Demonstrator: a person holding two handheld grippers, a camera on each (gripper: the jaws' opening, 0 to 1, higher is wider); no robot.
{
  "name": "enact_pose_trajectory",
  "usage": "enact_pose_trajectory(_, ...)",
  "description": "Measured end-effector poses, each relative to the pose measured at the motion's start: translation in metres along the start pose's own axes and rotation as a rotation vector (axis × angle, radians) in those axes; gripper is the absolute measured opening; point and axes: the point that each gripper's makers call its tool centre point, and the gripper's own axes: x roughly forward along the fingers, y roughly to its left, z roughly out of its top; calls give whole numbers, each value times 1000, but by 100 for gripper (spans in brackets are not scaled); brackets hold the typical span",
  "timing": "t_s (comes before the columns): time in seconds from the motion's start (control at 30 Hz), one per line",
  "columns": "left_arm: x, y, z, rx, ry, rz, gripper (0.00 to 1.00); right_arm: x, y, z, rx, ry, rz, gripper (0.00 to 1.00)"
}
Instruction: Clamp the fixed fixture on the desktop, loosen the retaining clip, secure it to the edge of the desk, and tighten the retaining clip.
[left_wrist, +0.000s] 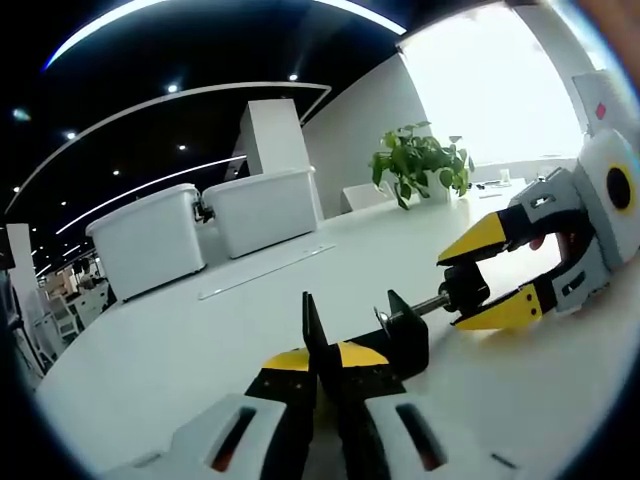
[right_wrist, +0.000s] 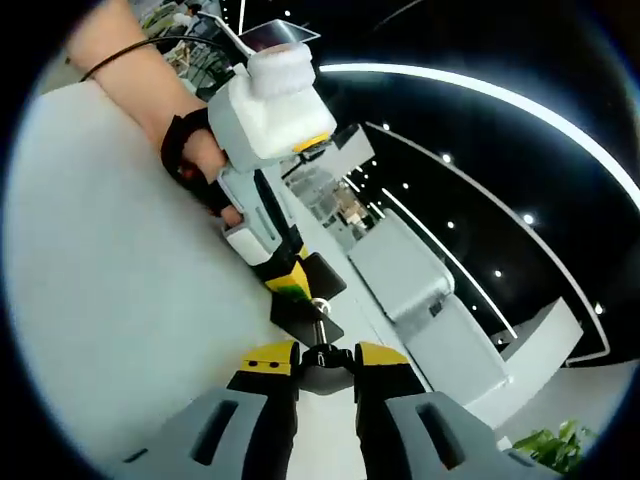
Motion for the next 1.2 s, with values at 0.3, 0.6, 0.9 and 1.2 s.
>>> enact_pose_trajectory(0.3,0,-1,0,2,-1,-5,6,-9,-30,-17,940,-57,40,26)
enact_pose_trajectory(0.6,1,-1,0,5,-1,-6,6,-4,-13,-27,1359,-20,213,22)
enact_pose_trajectory(0.9,2,-1,0,4,0,-5,6,-1,-11,-27,1253,-31,201,19)
enact_pose_trajectory(1.2,2,-1,0,3,0,-3,6,-3,-9,-16,922,-35,145,19)
